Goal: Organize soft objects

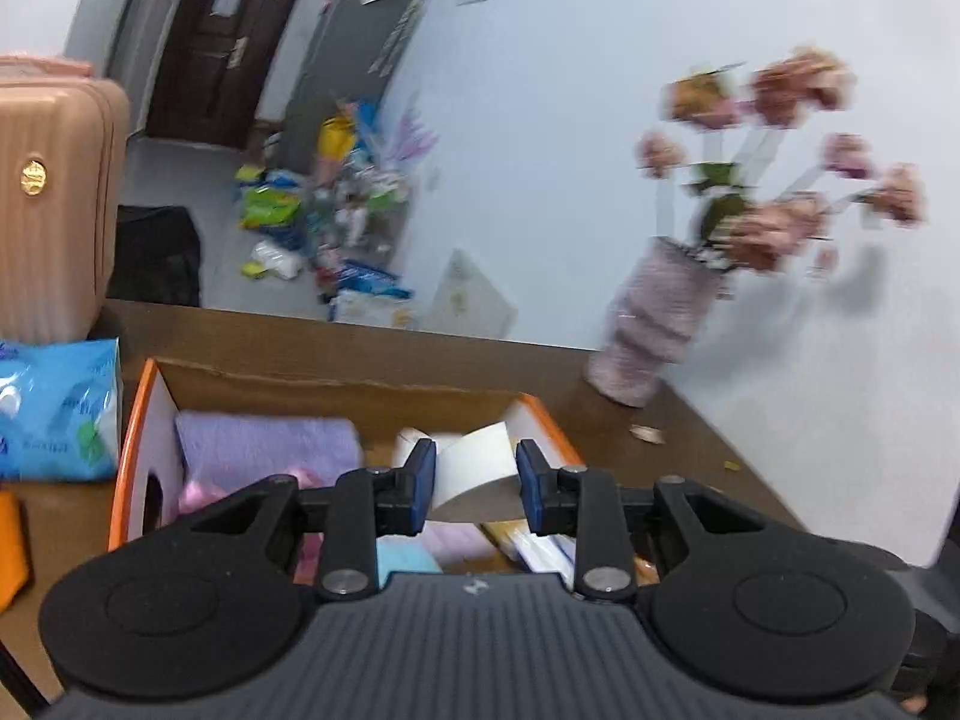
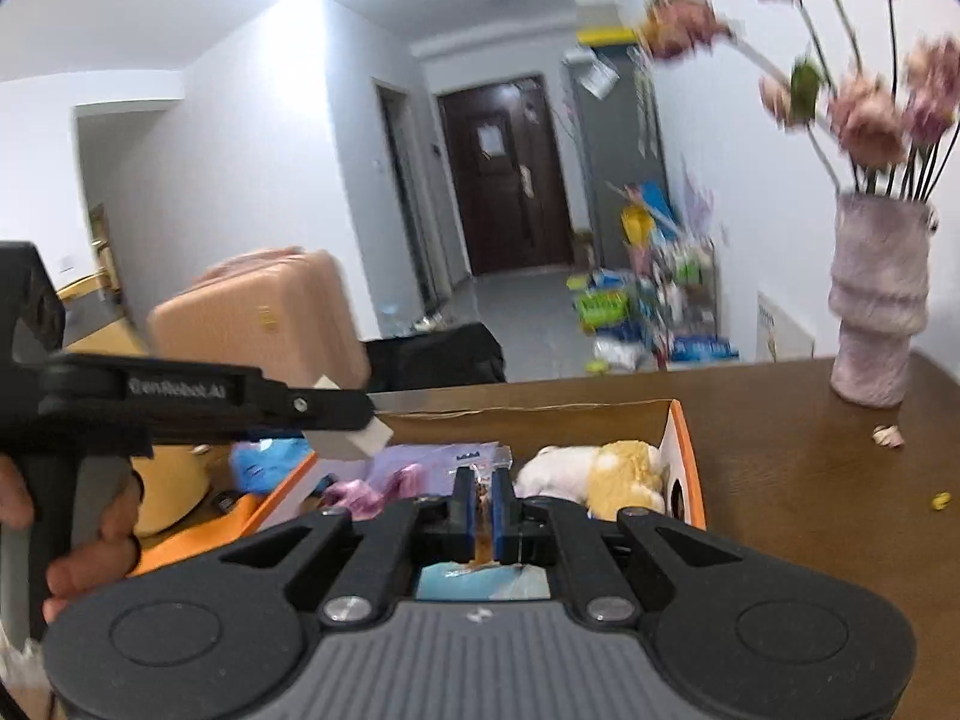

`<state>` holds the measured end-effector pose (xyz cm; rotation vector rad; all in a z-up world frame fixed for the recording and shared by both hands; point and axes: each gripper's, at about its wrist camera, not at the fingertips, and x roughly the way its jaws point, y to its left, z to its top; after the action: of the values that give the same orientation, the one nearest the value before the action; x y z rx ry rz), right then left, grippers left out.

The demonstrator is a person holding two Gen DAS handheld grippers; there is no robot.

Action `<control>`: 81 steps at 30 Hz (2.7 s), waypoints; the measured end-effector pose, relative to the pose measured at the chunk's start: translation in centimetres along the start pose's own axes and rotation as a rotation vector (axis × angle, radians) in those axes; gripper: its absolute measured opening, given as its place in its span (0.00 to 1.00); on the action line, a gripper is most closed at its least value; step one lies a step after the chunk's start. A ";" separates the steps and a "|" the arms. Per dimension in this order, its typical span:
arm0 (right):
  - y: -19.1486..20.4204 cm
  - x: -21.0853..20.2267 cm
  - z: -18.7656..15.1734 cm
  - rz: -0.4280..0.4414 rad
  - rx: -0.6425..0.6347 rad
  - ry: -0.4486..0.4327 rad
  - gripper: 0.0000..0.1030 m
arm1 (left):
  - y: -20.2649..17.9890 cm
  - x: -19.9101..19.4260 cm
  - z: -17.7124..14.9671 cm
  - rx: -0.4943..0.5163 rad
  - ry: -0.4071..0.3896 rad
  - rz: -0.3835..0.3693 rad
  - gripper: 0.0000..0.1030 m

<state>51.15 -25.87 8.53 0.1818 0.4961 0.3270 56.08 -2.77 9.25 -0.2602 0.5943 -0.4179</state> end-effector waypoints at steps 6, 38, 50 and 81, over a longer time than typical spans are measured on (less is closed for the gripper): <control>-1.8 8.4 1.0 -0.092 0.061 0.092 0.16 | 2.8 8.8 1.0 0.000 0.097 0.088 0.34; 2.8 -12.8 -6.4 -0.065 -0.157 -0.070 0.79 | -1.8 -17.5 -13.1 0.072 -0.151 0.189 0.97; 7.3 -23.0 -19.5 -0.076 -0.165 -0.093 0.87 | -5.8 -29.1 -26.5 0.083 -0.239 0.407 1.00; 5.4 -10.3 -18.1 0.049 0.035 0.076 0.47 | -1.4 -13.5 -22.4 -0.043 0.003 0.121 0.55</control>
<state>32.28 -22.77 -1.32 0.2166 0.5733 0.3745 32.35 -0.59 -1.67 -0.2629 0.6188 -0.2893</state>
